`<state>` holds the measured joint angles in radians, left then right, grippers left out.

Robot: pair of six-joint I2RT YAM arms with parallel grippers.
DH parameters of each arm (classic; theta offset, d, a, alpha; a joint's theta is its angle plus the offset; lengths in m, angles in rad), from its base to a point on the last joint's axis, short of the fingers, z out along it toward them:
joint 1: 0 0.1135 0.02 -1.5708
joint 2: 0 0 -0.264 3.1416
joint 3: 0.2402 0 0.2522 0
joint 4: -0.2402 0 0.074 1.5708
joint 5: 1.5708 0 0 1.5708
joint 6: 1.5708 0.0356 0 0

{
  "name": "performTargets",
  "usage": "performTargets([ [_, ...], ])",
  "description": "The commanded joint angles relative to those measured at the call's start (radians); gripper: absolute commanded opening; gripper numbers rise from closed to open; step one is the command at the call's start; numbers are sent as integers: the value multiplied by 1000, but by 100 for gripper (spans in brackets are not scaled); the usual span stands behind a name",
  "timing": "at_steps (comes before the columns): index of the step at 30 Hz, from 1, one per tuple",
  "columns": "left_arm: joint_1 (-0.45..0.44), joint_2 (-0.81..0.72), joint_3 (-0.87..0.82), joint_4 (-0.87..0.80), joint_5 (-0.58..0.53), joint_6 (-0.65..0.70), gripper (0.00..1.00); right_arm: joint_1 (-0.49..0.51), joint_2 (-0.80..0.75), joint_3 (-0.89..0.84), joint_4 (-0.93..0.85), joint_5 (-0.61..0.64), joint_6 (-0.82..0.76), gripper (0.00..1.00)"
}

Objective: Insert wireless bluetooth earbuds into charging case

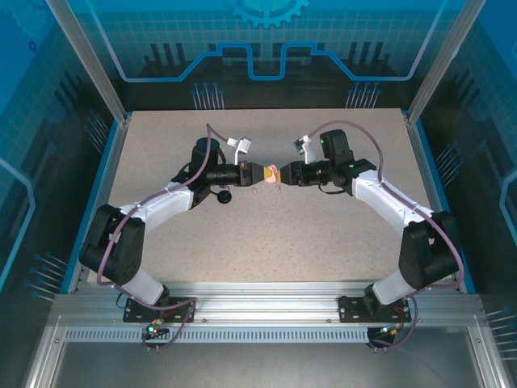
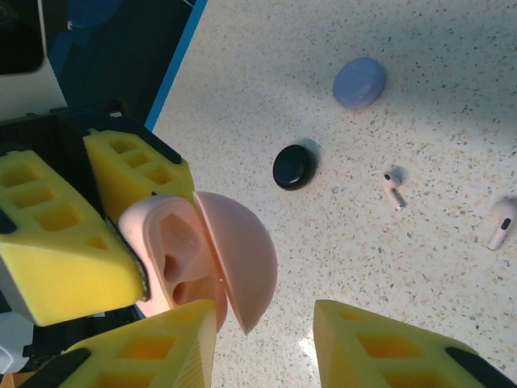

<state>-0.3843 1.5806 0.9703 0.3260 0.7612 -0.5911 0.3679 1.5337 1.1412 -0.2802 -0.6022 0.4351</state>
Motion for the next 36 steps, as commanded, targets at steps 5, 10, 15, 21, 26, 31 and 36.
performTargets([
  [5,-4,-23,32,10,33,33,0,9,25,20,-5,-5,-15,37],
  [10,-4,-16,35,17,47,25,0,11,40,34,-2,-4,-11,35],
  [15,-3,-12,34,17,53,25,0,11,52,48,7,-4,-1,33],
  [21,-5,-11,31,17,61,24,0,11,66,61,25,-18,10,33],
  [26,-3,-13,31,24,72,21,0,9,77,74,26,-52,1,33],
  [31,-4,-9,40,46,105,1,0,6,85,78,10,-66,-16,26],
  [36,-5,-13,47,55,119,-9,0,0,88,76,10,-74,-17,20],
])
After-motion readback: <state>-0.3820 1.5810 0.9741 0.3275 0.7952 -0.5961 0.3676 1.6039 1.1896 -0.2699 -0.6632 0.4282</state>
